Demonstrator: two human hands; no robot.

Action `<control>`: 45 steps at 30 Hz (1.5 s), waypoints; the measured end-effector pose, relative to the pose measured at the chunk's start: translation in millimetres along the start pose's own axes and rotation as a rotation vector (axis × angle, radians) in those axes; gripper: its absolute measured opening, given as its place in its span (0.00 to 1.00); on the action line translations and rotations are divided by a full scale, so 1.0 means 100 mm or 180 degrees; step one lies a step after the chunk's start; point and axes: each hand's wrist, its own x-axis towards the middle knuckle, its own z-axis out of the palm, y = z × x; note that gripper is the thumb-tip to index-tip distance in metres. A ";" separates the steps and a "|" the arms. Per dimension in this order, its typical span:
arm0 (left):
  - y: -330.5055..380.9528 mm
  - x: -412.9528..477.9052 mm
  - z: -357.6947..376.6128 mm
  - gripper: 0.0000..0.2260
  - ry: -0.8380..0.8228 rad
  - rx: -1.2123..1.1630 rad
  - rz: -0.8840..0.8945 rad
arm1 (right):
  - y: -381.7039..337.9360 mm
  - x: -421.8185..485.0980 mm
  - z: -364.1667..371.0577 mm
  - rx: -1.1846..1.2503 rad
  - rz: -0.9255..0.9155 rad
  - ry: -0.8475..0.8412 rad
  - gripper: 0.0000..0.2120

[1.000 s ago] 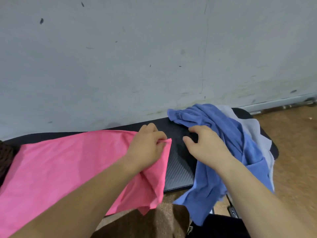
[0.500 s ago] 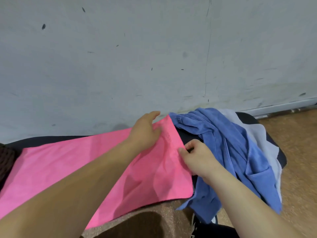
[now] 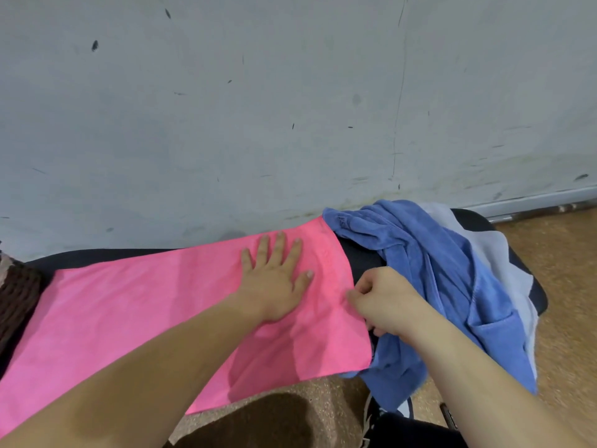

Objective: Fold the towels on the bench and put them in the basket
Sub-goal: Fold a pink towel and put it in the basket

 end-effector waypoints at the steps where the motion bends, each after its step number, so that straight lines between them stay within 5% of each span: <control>1: 0.01 0.01 -0.06 0.30 0.0131 0.0003 0.0017 | 0.00 0.00 0.00 0.0101 -0.0082 0.0091 0.09; 5: 0.29 0.24 -0.43 0.21 0.0921 -0.0482 0.0120 | -0.02 -0.03 0.03 0.0580 -0.0117 -0.0050 0.09; 7: 0.52 0.40 -0.56 0.21 0.0655 -0.0931 -0.0028 | 0.00 -0.04 0.07 0.0516 -0.0139 -0.0165 0.09; 11: 0.79 0.56 -0.60 0.12 0.0286 -0.0635 -0.0041 | 0.01 -0.04 0.07 0.0276 -0.0263 -0.0083 0.08; 15: 0.70 0.58 -0.63 0.05 0.0527 -0.1208 -0.0544 | 0.00 -0.07 0.03 0.0622 -0.0395 0.0144 0.08; 21: 0.68 0.49 -0.73 0.16 0.1156 -0.2518 -0.0549 | -0.11 -0.32 -0.11 0.0853 -0.0789 0.0826 0.07; 26: 0.88 0.41 -0.94 0.12 0.1138 -0.3751 -0.0139 | -0.06 -0.41 -0.26 0.0677 -0.0996 0.1595 0.09; 39: -0.60 -0.36 -1.10 0.10 0.1355 -0.3663 -0.0933 | -1.00 -0.64 0.53 0.1520 -0.1130 -0.0274 0.05; 45: -1.63 -0.82 -0.97 0.09 0.1362 -0.3556 -0.1428 | -1.65 -0.58 1.35 0.1234 -0.1324 -0.0516 0.08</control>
